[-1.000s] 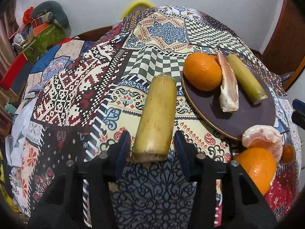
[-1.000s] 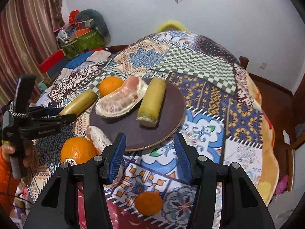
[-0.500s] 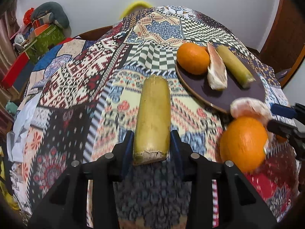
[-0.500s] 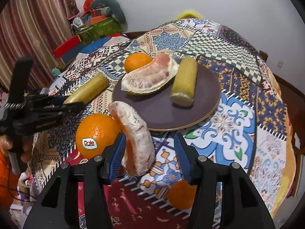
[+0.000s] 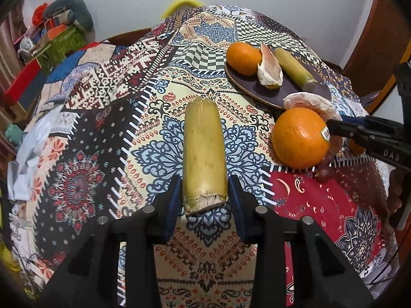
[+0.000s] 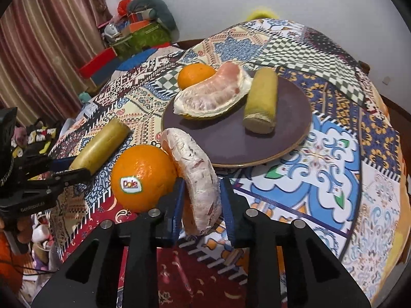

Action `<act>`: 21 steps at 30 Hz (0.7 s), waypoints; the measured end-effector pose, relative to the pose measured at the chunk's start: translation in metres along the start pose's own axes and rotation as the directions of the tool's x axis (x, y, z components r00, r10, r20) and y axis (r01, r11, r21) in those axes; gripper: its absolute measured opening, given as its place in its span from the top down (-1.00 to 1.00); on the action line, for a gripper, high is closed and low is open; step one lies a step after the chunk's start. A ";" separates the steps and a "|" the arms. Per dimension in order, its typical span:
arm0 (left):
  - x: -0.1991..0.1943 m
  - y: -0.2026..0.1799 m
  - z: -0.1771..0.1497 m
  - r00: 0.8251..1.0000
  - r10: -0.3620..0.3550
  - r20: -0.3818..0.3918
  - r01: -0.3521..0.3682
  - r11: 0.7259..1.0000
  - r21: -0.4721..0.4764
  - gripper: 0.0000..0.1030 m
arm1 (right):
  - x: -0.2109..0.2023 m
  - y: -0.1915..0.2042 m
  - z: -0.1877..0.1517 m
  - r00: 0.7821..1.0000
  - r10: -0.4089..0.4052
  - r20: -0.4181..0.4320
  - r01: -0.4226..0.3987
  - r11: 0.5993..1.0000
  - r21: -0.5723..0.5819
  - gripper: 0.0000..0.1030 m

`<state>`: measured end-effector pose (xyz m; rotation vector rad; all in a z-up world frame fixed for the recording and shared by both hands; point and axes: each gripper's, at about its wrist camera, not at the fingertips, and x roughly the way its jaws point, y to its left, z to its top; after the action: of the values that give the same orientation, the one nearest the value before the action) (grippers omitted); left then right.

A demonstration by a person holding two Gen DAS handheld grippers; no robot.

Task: Organize fruits
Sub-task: 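Lift gourd with left tool while right tool lifts pomelo peel toward plate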

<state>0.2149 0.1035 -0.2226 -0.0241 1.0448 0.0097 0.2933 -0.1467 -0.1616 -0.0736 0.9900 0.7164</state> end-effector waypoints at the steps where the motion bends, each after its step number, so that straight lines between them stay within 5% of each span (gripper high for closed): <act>1: -0.002 -0.001 0.001 1.000 0.006 0.004 -0.006 1.000 0.007 0.28 | -0.003 -0.001 -0.001 1.000 -0.012 0.006 0.012 1.000 0.000 0.52; 9: 0.000 0.002 0.015 1.000 0.011 0.010 -0.011 1.000 0.019 0.22 | -0.022 -0.015 -0.016 0.998 -0.060 0.015 0.059 0.997 0.040 0.53; 15: 0.019 0.004 0.028 1.000 -0.013 -0.015 0.013 1.000 0.017 0.22 | -0.018 -0.021 -0.015 1.000 -0.010 -0.015 0.010 0.998 0.054 0.52; 21: 0.038 0.004 0.036 0.999 -0.014 -0.035 0.015 1.000 0.019 0.22 | 0.001 -0.022 -0.008 0.999 -0.006 -0.045 0.008 0.999 0.042 0.33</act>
<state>0.2651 0.1081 -0.2377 -0.0144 1.0790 -0.0136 0.3006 -0.1662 -0.1726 -0.0565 1.0470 0.6898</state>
